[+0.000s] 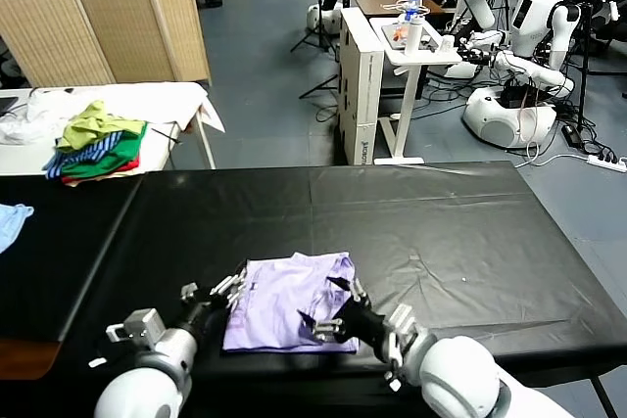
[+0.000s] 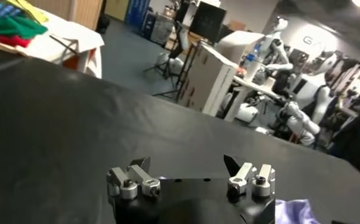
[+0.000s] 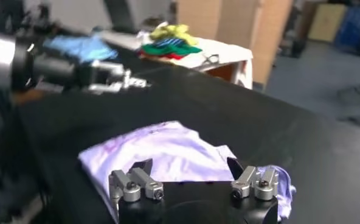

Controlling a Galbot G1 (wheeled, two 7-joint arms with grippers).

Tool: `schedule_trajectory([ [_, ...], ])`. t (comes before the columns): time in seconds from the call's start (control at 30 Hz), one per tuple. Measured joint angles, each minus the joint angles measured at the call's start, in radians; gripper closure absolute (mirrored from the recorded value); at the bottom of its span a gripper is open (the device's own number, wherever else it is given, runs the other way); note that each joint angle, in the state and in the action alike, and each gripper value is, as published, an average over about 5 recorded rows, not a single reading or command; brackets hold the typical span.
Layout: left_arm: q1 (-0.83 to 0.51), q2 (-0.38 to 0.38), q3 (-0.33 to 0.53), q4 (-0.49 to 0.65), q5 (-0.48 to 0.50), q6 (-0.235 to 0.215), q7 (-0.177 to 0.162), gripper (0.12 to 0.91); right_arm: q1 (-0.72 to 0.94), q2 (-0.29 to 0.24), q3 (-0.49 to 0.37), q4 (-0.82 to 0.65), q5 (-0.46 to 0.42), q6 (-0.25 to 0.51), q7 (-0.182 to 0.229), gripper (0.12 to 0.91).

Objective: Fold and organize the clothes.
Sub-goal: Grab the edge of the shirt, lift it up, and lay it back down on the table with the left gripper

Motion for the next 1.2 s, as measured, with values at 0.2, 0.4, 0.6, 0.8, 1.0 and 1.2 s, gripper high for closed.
schedule_trajectory([
  [0.2, 0.008, -0.006, -0.003, 0.009, 0.035, -0.009, 0.009, 0.123, 0.019, -0.003, -0.048, -0.006, -0.132, -0.055, 0.007, 0.118],
  [0.4, 0.012, -0.011, -0.003, 0.011, 0.046, -0.013, 0.012, 0.123, -0.046, -0.026, 0.006, 0.035, -0.154, -0.138, 0.049, 0.118],
  [0.6, 0.010, -0.009, -0.003, 0.015, 0.048, -0.014, 0.013, 0.123, -0.164, -0.032, 0.131, 0.094, -0.102, -0.208, 0.112, 0.118],
  [0.8, 0.009, -0.006, -0.008, 0.024, 0.054, -0.023, 0.018, 0.123, -0.275, -0.017, 0.266, 0.147, -0.047, -0.208, 0.137, 0.118],
  [1.0, 0.013, -0.016, -0.009, 0.031, 0.075, -0.034, 0.030, 0.123, -0.369, -0.001, 0.410, 0.183, 0.016, -0.208, 0.137, 0.118],
  [1.2, 0.015, -0.027, -0.009, 0.035, 0.094, -0.041, 0.035, 0.123, -0.397, 0.035, 0.481, 0.176, 0.124, -0.163, 0.158, 0.118],
])
